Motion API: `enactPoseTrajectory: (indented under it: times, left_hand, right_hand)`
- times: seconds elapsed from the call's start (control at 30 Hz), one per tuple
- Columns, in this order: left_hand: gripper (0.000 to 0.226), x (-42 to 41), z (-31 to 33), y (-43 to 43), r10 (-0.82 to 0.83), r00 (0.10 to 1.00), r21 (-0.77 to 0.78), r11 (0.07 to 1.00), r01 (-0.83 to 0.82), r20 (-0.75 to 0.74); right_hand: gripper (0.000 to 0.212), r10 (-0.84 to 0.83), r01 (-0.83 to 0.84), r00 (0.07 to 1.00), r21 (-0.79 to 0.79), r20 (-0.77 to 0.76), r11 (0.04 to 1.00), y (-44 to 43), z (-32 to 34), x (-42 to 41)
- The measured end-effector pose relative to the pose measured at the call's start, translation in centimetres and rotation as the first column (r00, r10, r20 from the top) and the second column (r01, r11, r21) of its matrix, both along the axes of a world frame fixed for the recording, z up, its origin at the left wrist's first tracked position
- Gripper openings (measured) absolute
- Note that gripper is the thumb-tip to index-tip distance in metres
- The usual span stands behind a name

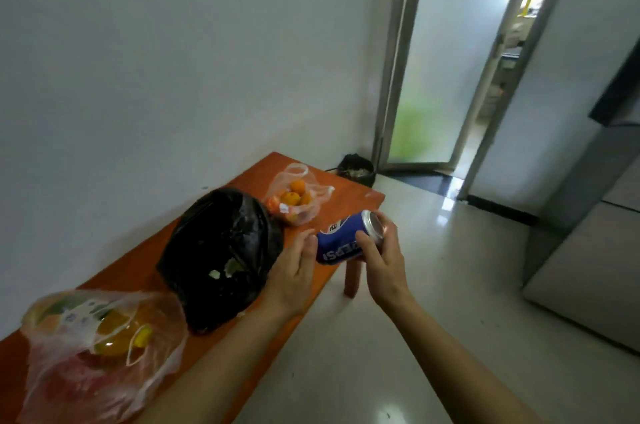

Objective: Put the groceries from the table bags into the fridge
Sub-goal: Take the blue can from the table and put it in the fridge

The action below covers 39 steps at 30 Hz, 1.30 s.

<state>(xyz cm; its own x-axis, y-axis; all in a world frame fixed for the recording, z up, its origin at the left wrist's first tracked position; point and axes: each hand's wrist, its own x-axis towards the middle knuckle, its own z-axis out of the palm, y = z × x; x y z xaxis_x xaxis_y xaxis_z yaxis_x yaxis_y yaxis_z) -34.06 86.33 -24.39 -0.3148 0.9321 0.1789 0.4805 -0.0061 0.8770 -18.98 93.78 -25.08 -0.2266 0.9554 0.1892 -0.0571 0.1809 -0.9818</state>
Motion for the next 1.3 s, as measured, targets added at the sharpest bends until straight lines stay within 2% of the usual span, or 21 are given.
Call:
enactPoseTrajectory:
  times: [0.07,0.17,0.33,0.43,0.57,0.7,0.83,0.97,1.03,1.17,1.3]
  left_hand:
    - [0.04,5.9,1.4,1.7,-0.101,0.994,0.034,0.994,0.1,0.029]
    - [0.041,14.3,3.2,4.6,-0.218,0.974,0.038,0.976,0.216,0.059]
    - [0.038,26.1,5.0,10.8,-0.358,0.934,0.124,0.927,0.354,0.011]
    - [0.045,32.3,6.1,15.2,-0.402,0.915,0.178,0.902,0.394,0.015]
    - [0.045,39.4,7.7,22.4,-0.475,0.878,0.251,0.858,0.447,0.061]
    - [0.059,45.6,9.4,31.6,-0.557,0.828,0.305,0.801,0.515,0.065]
    - [0.06,51.4,12.9,40.1,-0.585,0.811,0.366,0.751,0.55,-0.019]
    - [0.059,56.9,17.8,47.5,-0.606,0.786,0.411,0.691,0.595,-0.12]
    - [0.059,59.5,20.7,50.8,-0.612,0.772,0.445,0.65,0.616,-0.174]
    - [0.055,64.3,27.2,56.6,-0.566,0.768,0.496,0.595,0.633,-0.3]
    - [0.053,68.2,34.0,61.1,-0.372,0.785,0.587,0.522,0.619,-0.496]
  right_hand:
    - [0.049,-0.059,0.059,0.998,0.018,-0.014,0.998,0.5,1.1,6.2]
    - [0.055,-0.167,0.168,0.985,0.026,-0.039,0.985,1.5,2.8,15.0]
    - [0.06,-0.331,0.334,0.941,0.045,-0.072,0.941,4.5,5.4,27.0]
    - [0.067,-0.416,0.42,0.907,0.061,-0.062,0.906,7.7,6.3,32.9]
    - [0.065,-0.479,0.491,0.869,0.096,-0.124,0.866,14.4,7.8,39.8]
    - [0.067,-0.535,0.552,0.832,0.12,-0.145,0.825,22.2,10.0,46.0]
    - [0.056,-0.559,0.591,0.803,0.151,-0.207,0.792,29.5,13.9,51.6]
    - [0.079,-0.606,0.657,0.747,0.16,-0.273,0.737,36.2,19.1,57.1]
    - [0.081,-0.618,0.682,0.725,0.196,-0.303,0.704,38.9,22.1,59.7]
    - [0.062,-0.54,0.651,0.755,0.33,-0.373,0.683,44.4,28.4,64.8]
    - [0.05,-0.422,0.608,0.788,0.462,-0.448,0.646,49.8,34.6,69.1]
